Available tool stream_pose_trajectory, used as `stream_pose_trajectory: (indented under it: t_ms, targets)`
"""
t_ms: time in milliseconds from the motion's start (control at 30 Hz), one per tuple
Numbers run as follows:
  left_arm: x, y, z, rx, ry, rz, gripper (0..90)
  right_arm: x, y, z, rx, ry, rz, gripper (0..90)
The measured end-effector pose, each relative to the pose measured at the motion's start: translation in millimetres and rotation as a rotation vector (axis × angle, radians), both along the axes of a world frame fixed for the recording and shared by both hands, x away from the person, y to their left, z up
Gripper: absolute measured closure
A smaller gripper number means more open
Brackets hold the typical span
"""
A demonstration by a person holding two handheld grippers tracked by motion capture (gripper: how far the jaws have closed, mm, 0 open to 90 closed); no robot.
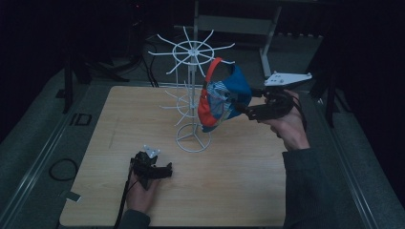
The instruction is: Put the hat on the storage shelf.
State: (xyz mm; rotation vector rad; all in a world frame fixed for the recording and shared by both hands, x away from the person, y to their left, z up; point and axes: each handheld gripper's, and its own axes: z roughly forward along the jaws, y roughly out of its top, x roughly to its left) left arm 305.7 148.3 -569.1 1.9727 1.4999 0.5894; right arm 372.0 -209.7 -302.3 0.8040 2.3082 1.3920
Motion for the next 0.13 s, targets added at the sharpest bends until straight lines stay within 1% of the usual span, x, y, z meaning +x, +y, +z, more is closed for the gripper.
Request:
stream_pose_trajectory:
  t_ms: [33,67,133]
  targets:
    - [0.0,0.0,0.0,0.0,0.0,0.0,1.4,0.0,0.0,0.0,0.0,0.0,0.0,15.6]
    - [0.0,-0.2,-0.1,-0.002,-0.001,0.002,1.4,-0.7,-3.4,-1.8,-0.003,-0.008,-0.024,12.9]
    - [0.0,-0.2,-0.2,-0.002,-0.002,0.003,1.4,-1.0,-8.2,-3.3,0.01,-0.006,-0.041,12.2]
